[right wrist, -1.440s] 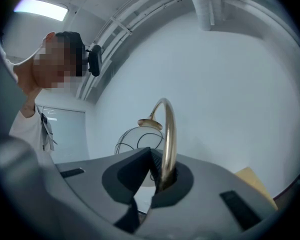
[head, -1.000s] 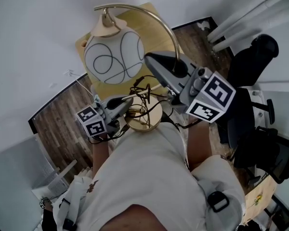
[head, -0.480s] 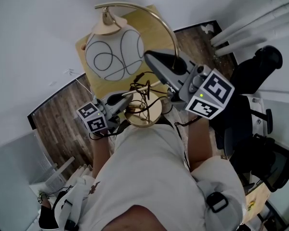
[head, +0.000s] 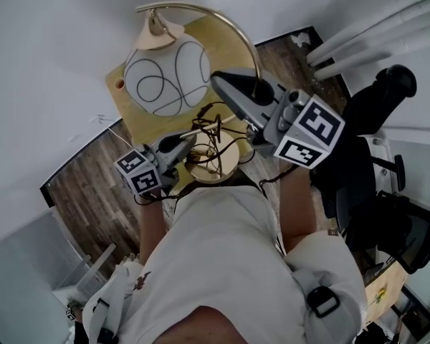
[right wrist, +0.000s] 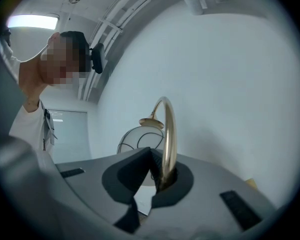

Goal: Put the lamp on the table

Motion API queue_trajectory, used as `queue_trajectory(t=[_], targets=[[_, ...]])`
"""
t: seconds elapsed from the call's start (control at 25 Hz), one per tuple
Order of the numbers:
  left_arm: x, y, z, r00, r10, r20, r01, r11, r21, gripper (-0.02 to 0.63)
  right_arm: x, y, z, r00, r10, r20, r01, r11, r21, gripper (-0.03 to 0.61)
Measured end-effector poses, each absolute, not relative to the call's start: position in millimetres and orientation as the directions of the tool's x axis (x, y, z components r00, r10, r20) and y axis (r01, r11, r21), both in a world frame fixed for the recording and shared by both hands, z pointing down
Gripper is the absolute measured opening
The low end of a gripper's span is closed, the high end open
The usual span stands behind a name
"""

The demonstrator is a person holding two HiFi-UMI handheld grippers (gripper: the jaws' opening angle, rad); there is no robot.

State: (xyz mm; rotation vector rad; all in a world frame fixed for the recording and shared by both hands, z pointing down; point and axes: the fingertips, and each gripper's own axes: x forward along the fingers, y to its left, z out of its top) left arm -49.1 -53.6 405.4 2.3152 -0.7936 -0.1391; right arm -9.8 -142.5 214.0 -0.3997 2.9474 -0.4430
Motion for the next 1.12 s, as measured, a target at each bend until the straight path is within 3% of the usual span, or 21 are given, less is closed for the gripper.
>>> queue_trajectory(t=[1.12], targets=[[-62.4,-197.0,474.7,0.831,-0.541,0.131,-0.502,-0.627,0.595,0.002,-15.7,-270.4,280.6,-0.963,-0.251,-0.093,-0.208,0.920,-0.331,0.002]])
